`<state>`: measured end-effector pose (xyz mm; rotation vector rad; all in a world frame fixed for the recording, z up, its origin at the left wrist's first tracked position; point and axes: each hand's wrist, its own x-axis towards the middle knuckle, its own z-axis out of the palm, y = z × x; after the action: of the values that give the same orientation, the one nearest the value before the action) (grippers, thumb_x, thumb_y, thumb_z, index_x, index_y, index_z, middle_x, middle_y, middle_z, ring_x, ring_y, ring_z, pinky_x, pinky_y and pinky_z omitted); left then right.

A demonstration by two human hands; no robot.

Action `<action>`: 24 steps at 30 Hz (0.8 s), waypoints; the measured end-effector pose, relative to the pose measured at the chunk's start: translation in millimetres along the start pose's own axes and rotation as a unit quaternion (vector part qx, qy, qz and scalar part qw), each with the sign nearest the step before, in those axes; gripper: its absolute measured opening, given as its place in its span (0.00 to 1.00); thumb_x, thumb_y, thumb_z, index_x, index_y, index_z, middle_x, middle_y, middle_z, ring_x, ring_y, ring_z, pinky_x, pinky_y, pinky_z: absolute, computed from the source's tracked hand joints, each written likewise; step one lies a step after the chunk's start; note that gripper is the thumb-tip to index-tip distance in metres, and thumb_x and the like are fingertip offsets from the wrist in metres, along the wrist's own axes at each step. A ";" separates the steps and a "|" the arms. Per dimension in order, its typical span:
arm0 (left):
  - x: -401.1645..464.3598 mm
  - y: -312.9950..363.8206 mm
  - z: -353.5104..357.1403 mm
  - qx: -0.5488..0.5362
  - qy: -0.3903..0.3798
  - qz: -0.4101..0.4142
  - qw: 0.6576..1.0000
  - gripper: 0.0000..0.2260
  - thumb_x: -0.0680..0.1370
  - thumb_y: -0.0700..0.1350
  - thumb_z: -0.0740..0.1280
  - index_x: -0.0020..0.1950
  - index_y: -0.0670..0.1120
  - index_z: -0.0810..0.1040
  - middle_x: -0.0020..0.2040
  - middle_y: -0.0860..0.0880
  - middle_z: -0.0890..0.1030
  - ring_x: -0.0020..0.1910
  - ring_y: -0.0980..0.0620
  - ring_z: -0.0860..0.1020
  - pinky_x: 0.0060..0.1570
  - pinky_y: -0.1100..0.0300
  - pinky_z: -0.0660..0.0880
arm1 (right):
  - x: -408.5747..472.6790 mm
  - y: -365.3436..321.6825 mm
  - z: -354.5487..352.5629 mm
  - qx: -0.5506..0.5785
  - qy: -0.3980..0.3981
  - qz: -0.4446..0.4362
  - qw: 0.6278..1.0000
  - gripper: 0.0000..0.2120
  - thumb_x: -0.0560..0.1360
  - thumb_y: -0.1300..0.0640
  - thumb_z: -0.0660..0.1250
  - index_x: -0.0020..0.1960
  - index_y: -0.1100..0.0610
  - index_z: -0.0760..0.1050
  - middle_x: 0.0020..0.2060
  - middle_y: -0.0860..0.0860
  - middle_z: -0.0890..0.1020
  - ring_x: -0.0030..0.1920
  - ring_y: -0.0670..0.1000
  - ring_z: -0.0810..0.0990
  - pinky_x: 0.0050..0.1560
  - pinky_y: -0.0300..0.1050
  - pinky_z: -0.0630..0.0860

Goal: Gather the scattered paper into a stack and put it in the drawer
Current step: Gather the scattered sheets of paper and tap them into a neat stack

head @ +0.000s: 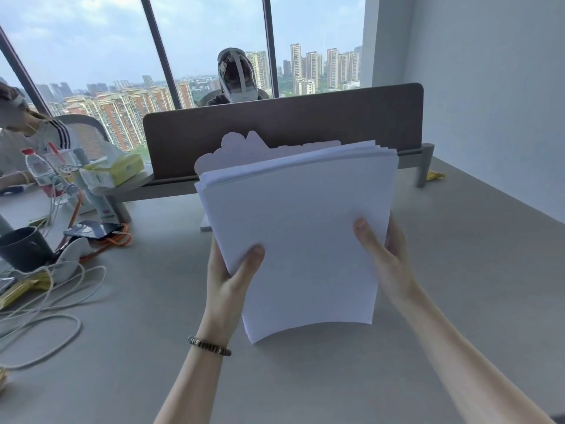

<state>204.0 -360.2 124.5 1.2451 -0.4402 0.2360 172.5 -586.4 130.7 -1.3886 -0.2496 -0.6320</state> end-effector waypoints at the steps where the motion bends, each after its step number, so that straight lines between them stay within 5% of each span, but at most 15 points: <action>1: -4.0 -7.2 -2.2 0.004 0.004 -0.021 1.000 0.24 0.71 0.48 0.73 0.65 0.42 0.74 0.57 0.45 0.83 0.57 0.42 0.82 0.53 0.45 0.79 | -3.8 4.8 -0.4 -0.003 0.001 0.009 1.000 0.25 0.73 0.45 0.67 0.66 0.57 0.74 0.56 0.49 0.84 0.58 0.51 0.84 0.51 0.42 0.80; 6: -4.8 -17.6 -1.4 0.051 0.040 -0.070 0.995 0.20 0.68 0.52 0.77 0.56 0.45 0.82 0.54 0.45 0.86 0.56 0.41 0.83 0.59 0.35 0.77 | -13.5 20.0 2.7 -0.021 0.033 0.052 0.998 0.16 0.76 0.47 0.71 0.61 0.54 0.80 0.53 0.49 0.87 0.55 0.51 0.86 0.52 0.52 0.82; 9: 4.2 -9.8 4.0 0.073 0.053 -0.059 0.994 0.17 0.67 0.53 0.78 0.52 0.47 0.84 0.51 0.47 0.87 0.53 0.43 0.84 0.56 0.39 0.79 | -8.7 13.7 8.8 -0.028 0.063 0.043 0.997 0.08 0.76 0.52 0.69 0.54 0.50 0.81 0.47 0.43 0.87 0.48 0.43 0.86 0.43 0.38 0.80; 14: 2.3 -17.9 -6.0 0.037 0.017 -0.083 0.996 0.21 0.66 0.50 0.78 0.57 0.44 0.82 0.54 0.45 0.86 0.54 0.44 0.84 0.52 0.49 0.81 | -7.2 23.0 1.3 -0.017 0.054 0.041 0.998 0.21 0.76 0.53 0.71 0.66 0.59 0.75 0.55 0.49 0.85 0.54 0.48 0.85 0.47 0.39 0.81; 17: -14.7 -34.7 -10.1 0.048 0.002 -0.143 0.989 0.17 0.64 0.52 0.78 0.50 0.47 0.86 0.51 0.45 0.87 0.53 0.43 0.84 0.50 0.51 0.81 | -20.7 45.9 -4.5 -0.010 0.045 0.102 0.994 0.26 0.71 0.52 0.74 0.66 0.58 0.75 0.56 0.50 0.86 0.56 0.50 0.85 0.48 0.41 0.82; 24: -12.4 -30.6 -9.1 0.046 -0.016 -0.155 0.987 0.10 0.67 0.48 0.80 0.47 0.52 0.88 0.50 0.49 0.87 0.50 0.50 0.85 0.48 0.55 0.82 | -15.7 42.4 1.4 -0.037 0.060 0.138 0.988 0.11 0.67 0.49 0.78 0.46 0.51 0.82 0.40 0.42 0.88 0.41 0.41 0.86 0.37 0.35 0.79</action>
<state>207.1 -360.3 90.3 1.3900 -0.2598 -0.0297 183.3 -578.7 87.4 -1.4198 0.0621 -0.4958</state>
